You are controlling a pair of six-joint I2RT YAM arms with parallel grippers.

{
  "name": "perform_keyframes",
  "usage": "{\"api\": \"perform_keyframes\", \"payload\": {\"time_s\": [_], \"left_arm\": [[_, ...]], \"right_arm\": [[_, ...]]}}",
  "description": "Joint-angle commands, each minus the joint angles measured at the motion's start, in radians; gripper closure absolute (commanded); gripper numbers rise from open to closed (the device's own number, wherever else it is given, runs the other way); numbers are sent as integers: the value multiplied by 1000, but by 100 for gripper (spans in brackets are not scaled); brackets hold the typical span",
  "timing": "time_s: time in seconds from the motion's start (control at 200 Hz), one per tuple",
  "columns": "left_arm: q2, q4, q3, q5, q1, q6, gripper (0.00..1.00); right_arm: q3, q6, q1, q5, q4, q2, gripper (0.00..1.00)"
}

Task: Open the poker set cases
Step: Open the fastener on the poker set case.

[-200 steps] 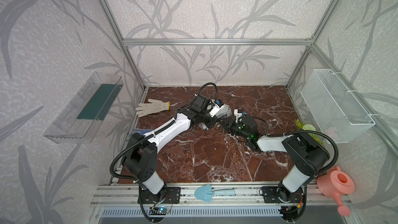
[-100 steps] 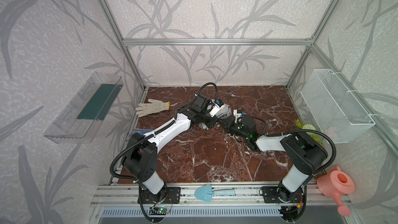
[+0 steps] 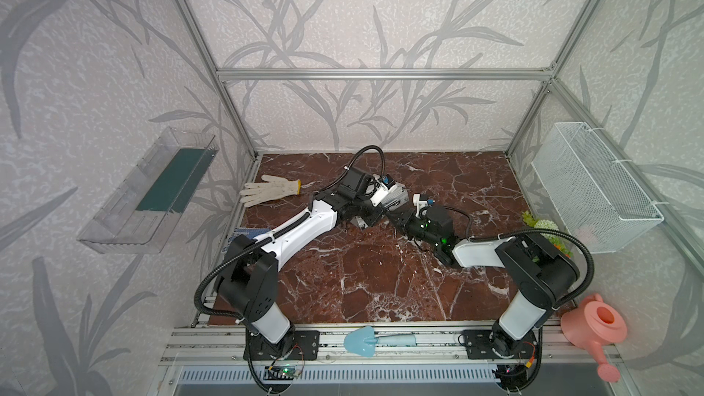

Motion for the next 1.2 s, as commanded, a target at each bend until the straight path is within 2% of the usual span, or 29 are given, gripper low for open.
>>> {"api": "perform_keyframes", "payload": {"time_s": [0.0,1.195], "left_arm": [[-47,72,16,88,-26,4,100],[11,102,9,111,-73,-25,100]], "right_arm": [[16,-3,8,18,19,-7,85],[11,-54,-4,27,-102,-186,87]]}}
